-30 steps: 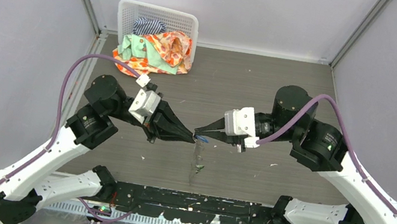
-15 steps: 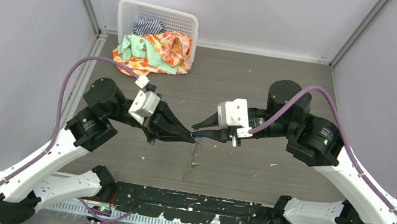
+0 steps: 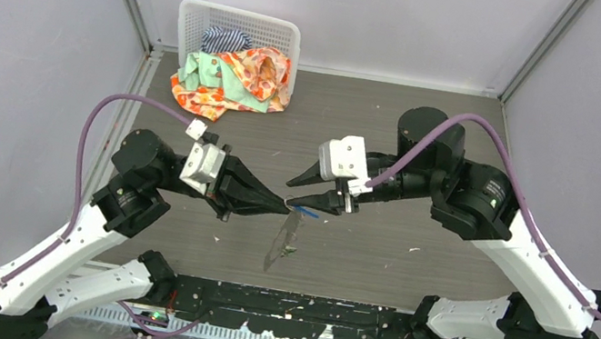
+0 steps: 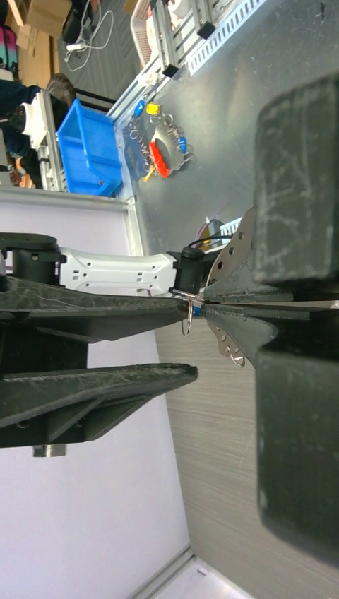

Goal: Put the keys on the keyring

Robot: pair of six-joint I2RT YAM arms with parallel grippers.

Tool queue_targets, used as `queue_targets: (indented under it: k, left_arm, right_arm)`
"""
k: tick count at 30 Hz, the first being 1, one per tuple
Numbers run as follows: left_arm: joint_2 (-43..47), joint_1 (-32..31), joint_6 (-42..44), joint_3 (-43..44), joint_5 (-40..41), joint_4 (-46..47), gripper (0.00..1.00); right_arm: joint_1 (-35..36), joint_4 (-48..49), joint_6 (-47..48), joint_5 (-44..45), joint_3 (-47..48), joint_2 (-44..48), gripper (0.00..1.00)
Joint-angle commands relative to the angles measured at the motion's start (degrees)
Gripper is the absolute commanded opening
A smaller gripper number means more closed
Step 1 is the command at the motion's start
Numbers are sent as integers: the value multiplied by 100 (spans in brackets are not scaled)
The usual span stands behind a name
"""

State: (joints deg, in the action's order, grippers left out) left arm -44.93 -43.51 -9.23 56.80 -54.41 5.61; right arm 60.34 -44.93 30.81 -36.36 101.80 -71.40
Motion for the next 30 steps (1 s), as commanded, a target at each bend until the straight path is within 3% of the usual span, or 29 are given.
queue_targets:
  k: [1, 16, 30]
  left_arm:
    - [282, 0, -162, -147, 321, 760, 0]
    - [924, 0, -436, -719, 928, 1496, 0]
    - [1153, 0, -678, -904, 1209, 1566, 0]
  right_arm:
    - [35, -62, -226, -158, 371, -198, 34]
    - [39, -398, -254, -455, 1326, -1027, 35]
    - [31, -245, -289, -386, 1639, -1342, 45]
